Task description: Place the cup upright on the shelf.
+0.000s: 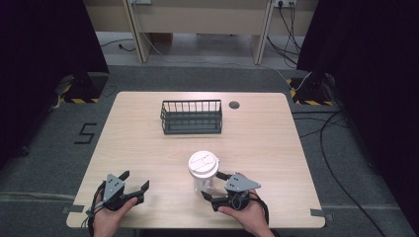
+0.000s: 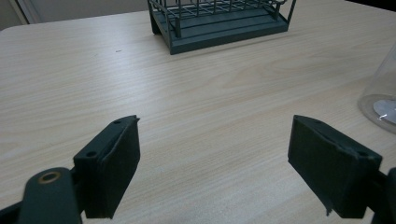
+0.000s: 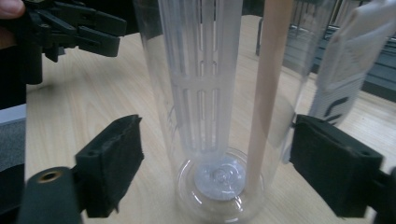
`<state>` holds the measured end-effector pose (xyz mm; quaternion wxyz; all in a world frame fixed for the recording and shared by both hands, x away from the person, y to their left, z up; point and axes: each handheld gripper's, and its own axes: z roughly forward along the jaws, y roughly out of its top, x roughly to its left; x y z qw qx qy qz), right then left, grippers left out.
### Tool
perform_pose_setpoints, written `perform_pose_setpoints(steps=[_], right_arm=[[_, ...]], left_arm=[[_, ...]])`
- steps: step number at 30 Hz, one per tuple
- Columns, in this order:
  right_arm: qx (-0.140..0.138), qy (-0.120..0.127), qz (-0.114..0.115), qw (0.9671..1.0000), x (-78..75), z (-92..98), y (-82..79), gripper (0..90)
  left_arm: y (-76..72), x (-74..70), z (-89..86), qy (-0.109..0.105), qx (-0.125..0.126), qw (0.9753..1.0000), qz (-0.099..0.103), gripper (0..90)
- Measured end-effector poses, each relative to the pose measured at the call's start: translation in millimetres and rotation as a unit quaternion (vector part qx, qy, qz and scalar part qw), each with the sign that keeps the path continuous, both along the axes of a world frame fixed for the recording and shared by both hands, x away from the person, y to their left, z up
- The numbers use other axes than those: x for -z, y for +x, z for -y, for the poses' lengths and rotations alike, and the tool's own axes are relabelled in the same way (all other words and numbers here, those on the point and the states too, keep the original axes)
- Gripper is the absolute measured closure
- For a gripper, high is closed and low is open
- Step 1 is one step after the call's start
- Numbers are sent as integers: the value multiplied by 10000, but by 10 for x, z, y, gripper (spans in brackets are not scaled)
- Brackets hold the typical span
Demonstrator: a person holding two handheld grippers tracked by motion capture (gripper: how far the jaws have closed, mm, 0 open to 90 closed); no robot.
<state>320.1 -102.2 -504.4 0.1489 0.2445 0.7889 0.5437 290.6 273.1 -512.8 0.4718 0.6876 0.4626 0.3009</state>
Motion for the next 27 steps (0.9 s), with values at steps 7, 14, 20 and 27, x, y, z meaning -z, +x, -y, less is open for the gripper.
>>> perform_pose_setpoints(steps=[7, 14, 20, 27], right_arm=[[93, 52, 41, 9999, 61, -125, 100, 149], [98, 56, 148, 9998, 125, -225, 178, 157], [92, 86, 184, 9998, 124, -244, 206, 177], [67, 43, 159, 9998, 103, -241, 224, 183]], left_arm=[[-1, 3, -5, -25, 21, 10000, -24, 167], [-13, 5, 16, 8, 99, 9999, -30, 169], [-5, 12, 20, -16, 116, 9999, -46, 169], [-1, 18, 15, -42, 134, 9999, -55, 169]])
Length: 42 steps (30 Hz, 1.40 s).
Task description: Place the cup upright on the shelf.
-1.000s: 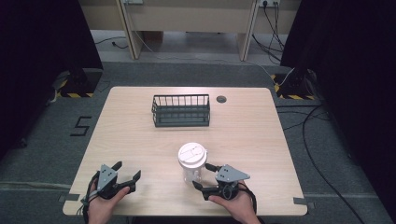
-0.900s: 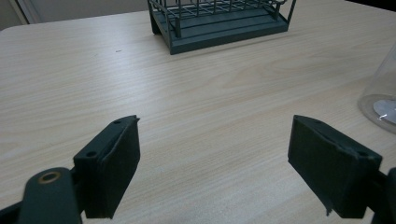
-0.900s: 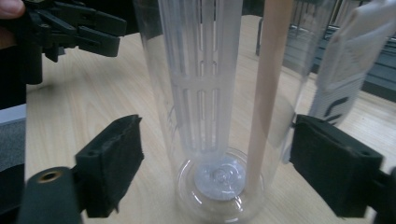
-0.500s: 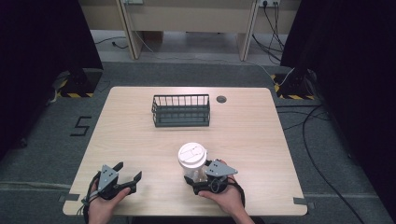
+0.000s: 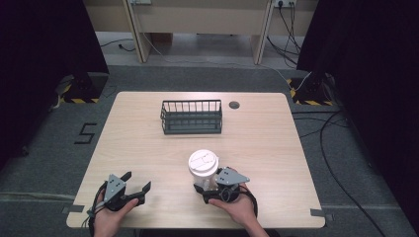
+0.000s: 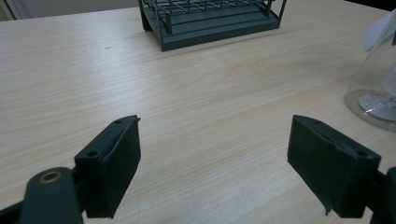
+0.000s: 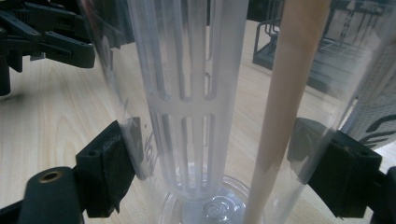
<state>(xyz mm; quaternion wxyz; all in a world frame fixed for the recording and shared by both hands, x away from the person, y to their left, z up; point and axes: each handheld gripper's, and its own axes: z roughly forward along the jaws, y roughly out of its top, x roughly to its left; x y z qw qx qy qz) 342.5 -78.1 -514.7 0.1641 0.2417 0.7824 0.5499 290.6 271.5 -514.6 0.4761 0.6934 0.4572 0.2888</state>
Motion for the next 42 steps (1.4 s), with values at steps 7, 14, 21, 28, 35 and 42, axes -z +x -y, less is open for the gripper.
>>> perform_pose_setpoints(steps=[7, 14, 21, 28, 35, 42], right_arm=[[36, 2, -43, 10000, -49, 29, 2, 184], [116, 74, 37, 9999, -225, 70, 47, 185], [225, 128, 60, 9996, -388, 126, 196, 185], [283, 135, 78, 9995, -532, 87, 416, 185], [434, 185, 143, 9988, -705, 16, 625, 186], [601, 215, 125, 9979, -769, -49, 783, 186]], left_arm=[[0, 0, 0, -4, -18, 10000, 0, 170], [-5, -4, 2, -16, -32, 10000, 5, 170], [-9, -11, 9, -10, -9, 10000, 50, 170], [-17, -17, 4, -13, -40, 10000, 73, 171], [-6, -9, 15, -37, -63, 10000, 47, 175], [-3, -12, 8, -54, -86, 9999, 71, 178]])
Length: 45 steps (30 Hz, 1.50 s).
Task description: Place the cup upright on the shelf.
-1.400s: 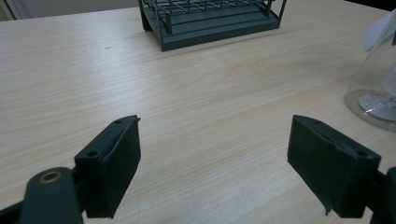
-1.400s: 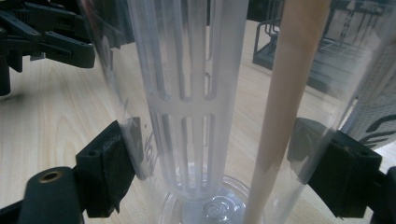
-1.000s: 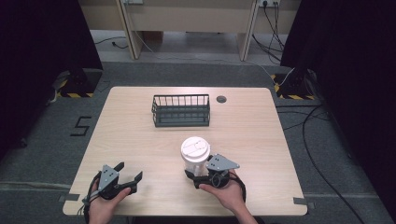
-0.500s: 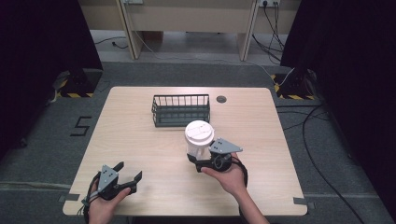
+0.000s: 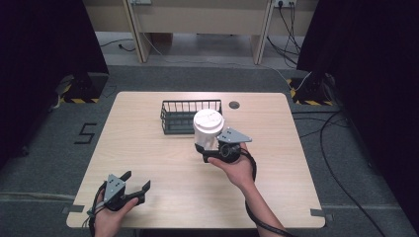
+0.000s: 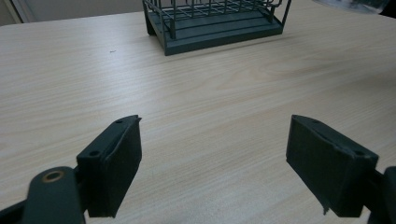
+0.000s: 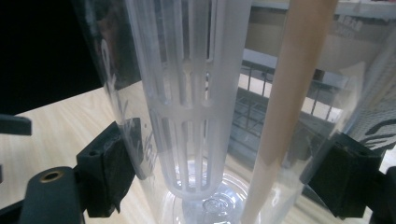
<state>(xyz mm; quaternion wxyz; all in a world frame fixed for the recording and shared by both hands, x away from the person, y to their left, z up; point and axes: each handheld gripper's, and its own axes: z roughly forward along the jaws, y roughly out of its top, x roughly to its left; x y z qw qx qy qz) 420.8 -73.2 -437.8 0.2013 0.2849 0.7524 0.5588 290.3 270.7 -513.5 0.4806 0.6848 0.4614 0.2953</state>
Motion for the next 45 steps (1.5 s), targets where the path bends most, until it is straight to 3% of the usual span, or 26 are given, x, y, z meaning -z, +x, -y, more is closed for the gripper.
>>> perform_pose_setpoints(steps=[25, 45], right_arm=[[362, -8, -17, 9993, -205, -155, 432, 187], [519, 15, 12, 9987, -410, -248, 664, 187]], left_arm=[[-13, -11, -5, 51, -8, 10000, 44, 186], [-9, -11, 15, 27, 33, 10000, 69, 185]])
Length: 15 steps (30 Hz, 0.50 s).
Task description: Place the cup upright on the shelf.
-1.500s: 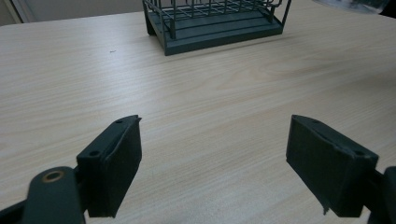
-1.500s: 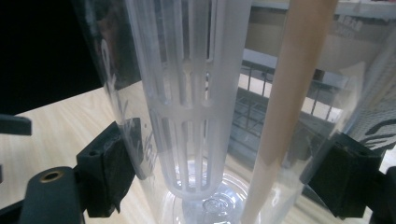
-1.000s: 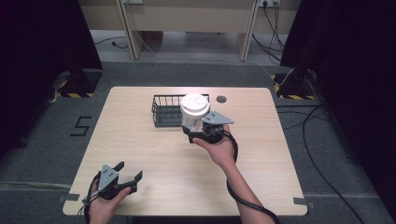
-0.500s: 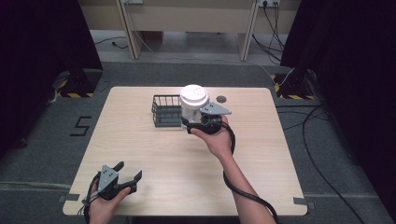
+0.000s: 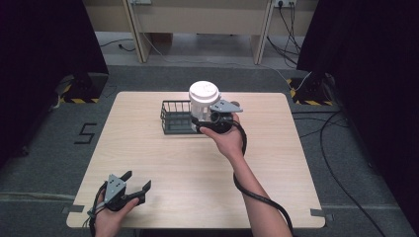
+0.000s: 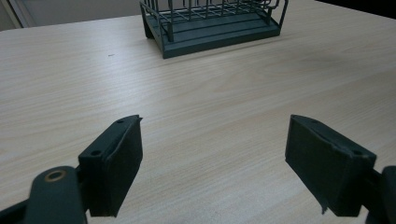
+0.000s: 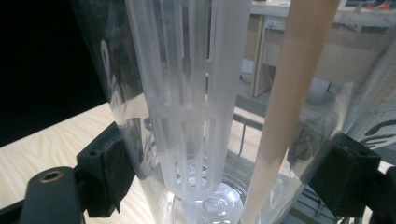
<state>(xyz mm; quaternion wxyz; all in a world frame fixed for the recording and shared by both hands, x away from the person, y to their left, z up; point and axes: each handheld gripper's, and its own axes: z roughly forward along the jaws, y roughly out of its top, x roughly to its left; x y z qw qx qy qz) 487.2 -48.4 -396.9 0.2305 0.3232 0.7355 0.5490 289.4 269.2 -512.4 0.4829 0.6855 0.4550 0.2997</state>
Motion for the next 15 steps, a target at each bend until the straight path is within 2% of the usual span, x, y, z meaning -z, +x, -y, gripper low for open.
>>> perform_pose_setpoints(steps=[2, 6, 15], right_arm=[[48, 57, -7, 10000, -22, -16, 23, 187], [57, -24, -18, 10000, -40, -60, 51, 187], [70, -9, -32, 10000, -89, -125, 128, 187]], left_arm=[[-3, -1, -2, -14, -2, 10000, -3, 185], [-9, -5, 2, 1, 23, 10000, 5, 185], [-8, -3, 7, -10, 38, 10000, 11, 182]])
